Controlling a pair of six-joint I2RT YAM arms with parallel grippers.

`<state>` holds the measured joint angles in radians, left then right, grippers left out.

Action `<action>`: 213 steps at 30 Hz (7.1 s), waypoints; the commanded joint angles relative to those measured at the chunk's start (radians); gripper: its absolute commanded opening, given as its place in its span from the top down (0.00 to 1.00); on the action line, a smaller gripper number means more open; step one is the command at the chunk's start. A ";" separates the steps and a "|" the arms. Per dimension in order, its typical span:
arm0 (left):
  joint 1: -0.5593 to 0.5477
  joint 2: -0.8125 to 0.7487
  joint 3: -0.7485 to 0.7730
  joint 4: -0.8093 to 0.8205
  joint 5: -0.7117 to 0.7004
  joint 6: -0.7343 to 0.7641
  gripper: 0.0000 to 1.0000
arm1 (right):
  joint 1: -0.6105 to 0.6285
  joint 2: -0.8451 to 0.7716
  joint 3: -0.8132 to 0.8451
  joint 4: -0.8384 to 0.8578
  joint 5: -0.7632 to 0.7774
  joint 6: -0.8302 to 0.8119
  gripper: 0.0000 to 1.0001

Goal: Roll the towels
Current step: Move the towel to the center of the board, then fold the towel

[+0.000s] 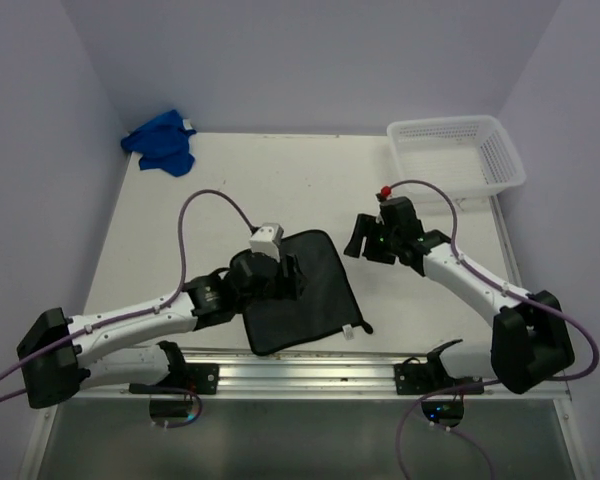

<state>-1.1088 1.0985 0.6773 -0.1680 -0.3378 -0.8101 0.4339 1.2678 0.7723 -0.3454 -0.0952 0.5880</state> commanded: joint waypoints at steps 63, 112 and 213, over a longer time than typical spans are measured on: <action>0.759 0.301 -0.097 0.133 0.247 0.054 1.00 | 0.023 0.682 0.476 0.181 -0.066 -0.155 0.48; 0.759 0.336 0.124 0.151 0.204 0.206 1.00 | 0.058 0.355 0.343 0.178 0.212 -0.234 1.00; 0.757 0.055 -0.226 0.412 0.327 0.187 1.00 | 0.074 0.236 0.174 0.258 0.031 -0.175 1.00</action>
<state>-0.3538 1.2015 0.4786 0.1818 -0.0246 -0.5934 0.5022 1.5867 0.9955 -0.1375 -0.0315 0.3996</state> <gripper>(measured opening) 0.010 0.008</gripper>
